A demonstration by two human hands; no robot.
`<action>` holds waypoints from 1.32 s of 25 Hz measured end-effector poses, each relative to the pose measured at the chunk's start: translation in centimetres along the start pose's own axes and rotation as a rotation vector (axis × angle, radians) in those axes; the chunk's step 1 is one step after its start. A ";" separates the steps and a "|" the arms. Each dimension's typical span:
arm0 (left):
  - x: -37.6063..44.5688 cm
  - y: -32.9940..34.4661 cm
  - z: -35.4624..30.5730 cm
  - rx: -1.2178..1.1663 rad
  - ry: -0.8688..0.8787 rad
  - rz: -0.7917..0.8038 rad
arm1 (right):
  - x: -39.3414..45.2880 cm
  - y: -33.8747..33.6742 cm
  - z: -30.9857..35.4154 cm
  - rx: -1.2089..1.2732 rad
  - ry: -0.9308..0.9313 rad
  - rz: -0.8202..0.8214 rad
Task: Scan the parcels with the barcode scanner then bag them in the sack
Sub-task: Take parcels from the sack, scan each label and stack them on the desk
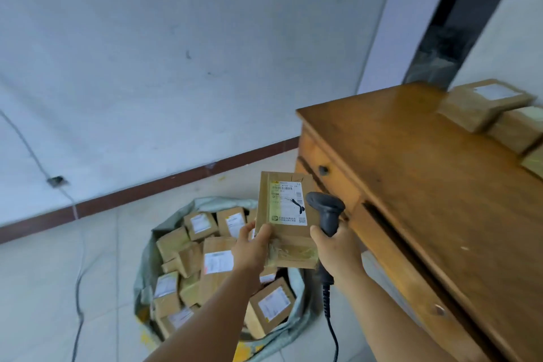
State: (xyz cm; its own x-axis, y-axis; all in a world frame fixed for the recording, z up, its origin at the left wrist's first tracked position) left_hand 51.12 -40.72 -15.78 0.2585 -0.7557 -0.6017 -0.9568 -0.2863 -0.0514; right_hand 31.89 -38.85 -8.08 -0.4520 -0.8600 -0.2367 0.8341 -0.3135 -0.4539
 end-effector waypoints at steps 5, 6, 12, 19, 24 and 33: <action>8.2 -8.0 4.0 -0.062 -0.185 -0.059 | 2.2 12.9 -0.2 -0.078 0.022 0.116; 9.7 -9.4 4.6 -0.078 -0.202 -0.085 | 2.7 15.3 -0.3 -0.098 0.020 0.136; 19.5 -17.3 7.3 -0.094 -0.230 -0.305 | 4.9 29.1 -3.9 -0.161 0.108 0.285; 33.2 -17.9 7.3 0.040 -0.232 -0.435 | 10.2 36.6 -8.9 -0.173 0.136 0.237; 41.5 -12.6 7.8 0.074 -0.214 -0.410 | 15.6 38.0 -12.4 -0.147 0.151 0.139; 48.6 -5.6 12.8 0.355 -0.147 -0.299 | 19.7 38.0 -18.6 -0.142 0.175 0.116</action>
State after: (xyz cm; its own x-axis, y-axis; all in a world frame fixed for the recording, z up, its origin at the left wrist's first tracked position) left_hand 67.32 -68.32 -54.88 0.5316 -0.5728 -0.6239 -0.8366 -0.2398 -0.4926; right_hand 48.81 -60.25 -45.99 -0.4138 -0.8001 -0.4342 0.8366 -0.1462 -0.5279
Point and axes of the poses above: each hand's wrist, its own x-axis towards the middle knuckle, its own y-axis out of the palm, z = x × y, the point moved 9 cm from there along x, towards the middle knuckle, and after that the axes turned 7 degrees about -z, right-handed, at the moved point
